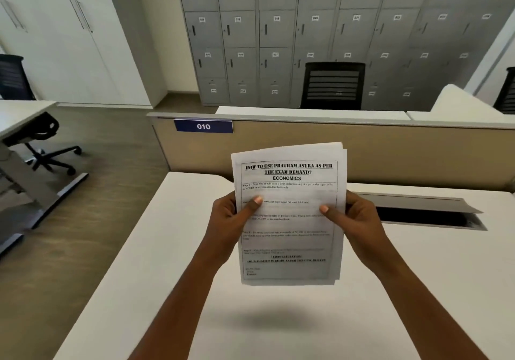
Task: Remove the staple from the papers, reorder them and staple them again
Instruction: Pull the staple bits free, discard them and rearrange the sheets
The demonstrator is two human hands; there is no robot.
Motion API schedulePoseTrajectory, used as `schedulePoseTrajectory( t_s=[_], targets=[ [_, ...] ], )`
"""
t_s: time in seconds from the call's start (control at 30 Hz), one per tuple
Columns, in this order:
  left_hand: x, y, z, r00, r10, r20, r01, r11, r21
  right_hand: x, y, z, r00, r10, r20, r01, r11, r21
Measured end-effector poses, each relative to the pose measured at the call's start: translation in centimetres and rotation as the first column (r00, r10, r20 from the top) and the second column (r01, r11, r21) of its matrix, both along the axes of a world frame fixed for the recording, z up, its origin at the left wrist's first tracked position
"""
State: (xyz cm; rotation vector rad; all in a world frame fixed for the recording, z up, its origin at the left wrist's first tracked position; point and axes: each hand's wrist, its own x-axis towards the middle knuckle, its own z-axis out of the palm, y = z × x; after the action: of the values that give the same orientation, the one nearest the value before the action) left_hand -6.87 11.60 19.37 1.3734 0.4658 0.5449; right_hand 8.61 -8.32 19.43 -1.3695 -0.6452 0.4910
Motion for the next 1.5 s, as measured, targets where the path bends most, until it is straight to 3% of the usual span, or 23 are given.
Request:
schedulePoseTrajectory(
  t_s=[0.47,0.7,0.93,1.07,1.5],
  targets=[
    [4.3,-7.8,-1.2,0.999,0.001,-0.04,-0.001,1.0,-0.006,3.5,-7.1,-1.7,0.988,-0.144,0.051,0.144,0.989,-0.009],
    [4.9,-8.0,-4.6,0.994,0.075,-0.078,-0.074,0.997,0.012,2.4,-6.3,-6.0,0.971,-0.24,-0.01,0.24,0.971,-0.012],
    [5.2,-7.6,-8.7,0.99,0.096,-0.103,-0.105,0.991,-0.087,1.7,-5.2,-10.5,0.947,-0.306,-0.094,0.301,0.951,-0.064],
    [5.2,-7.1,-10.4,0.99,0.054,-0.128,-0.072,0.988,-0.14,1.4,-4.6,-12.4,0.945,-0.309,-0.108,0.295,0.947,-0.129],
    [5.7,-6.6,-11.6,0.983,-0.005,-0.183,-0.012,0.995,-0.095,2.0,-4.4,-13.0,0.962,-0.27,-0.05,0.254,0.944,-0.212]
  ],
)
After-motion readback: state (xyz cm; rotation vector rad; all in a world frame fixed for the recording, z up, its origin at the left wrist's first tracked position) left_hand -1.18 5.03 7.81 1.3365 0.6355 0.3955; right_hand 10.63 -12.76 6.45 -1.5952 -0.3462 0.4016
